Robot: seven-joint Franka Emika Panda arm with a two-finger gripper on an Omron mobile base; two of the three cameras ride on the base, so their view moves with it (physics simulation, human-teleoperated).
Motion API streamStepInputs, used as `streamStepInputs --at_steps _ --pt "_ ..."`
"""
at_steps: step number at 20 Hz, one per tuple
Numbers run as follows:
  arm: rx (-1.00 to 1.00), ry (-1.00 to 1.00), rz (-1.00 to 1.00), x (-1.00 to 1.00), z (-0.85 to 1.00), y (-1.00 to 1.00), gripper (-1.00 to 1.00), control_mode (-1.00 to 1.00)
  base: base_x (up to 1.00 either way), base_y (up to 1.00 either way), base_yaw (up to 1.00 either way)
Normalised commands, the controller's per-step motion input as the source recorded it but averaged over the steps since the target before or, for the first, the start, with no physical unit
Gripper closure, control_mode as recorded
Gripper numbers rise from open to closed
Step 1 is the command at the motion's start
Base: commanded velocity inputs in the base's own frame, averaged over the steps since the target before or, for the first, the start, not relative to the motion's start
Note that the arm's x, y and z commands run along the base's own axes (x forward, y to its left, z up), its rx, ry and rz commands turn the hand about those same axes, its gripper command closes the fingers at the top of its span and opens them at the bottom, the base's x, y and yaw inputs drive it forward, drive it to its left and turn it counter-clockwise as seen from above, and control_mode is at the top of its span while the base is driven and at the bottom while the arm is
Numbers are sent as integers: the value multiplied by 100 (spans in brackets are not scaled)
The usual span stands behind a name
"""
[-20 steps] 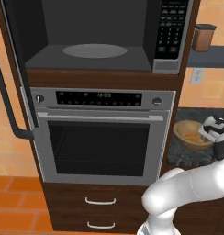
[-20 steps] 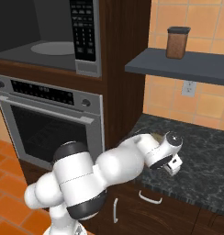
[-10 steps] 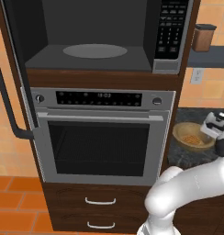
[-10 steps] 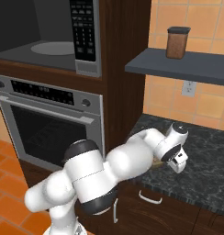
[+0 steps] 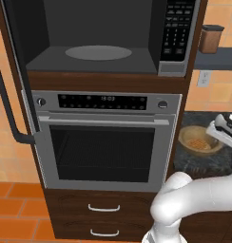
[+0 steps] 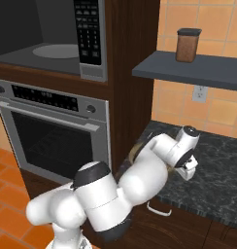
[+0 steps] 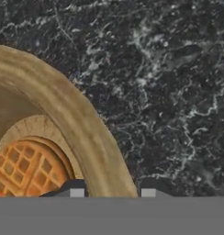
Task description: Open the microwave, place the bowl with waffle inside the microwave, then close the microwave door and turn it on.
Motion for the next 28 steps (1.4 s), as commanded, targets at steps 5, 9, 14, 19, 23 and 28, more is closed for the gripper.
streamStepInputs --at_steps 5,9,14,19,23,28 --pt "17 -16 -4 -90 5 -5 100 -100 0 0 0" --pt "7 -1 -1 -100 36 0 100 -100 0 0 0" --pt "1 7 -10 -72 55 0 100 -100 0 0 0" --pt "13 -7 -41 -47 30 1 100 -100 0 0 0" --pt "22 -22 -50 -88 8 17 100 -100 0 0 0" --pt "20 -1 -26 -79 40 27 100 -100 0 0 0"
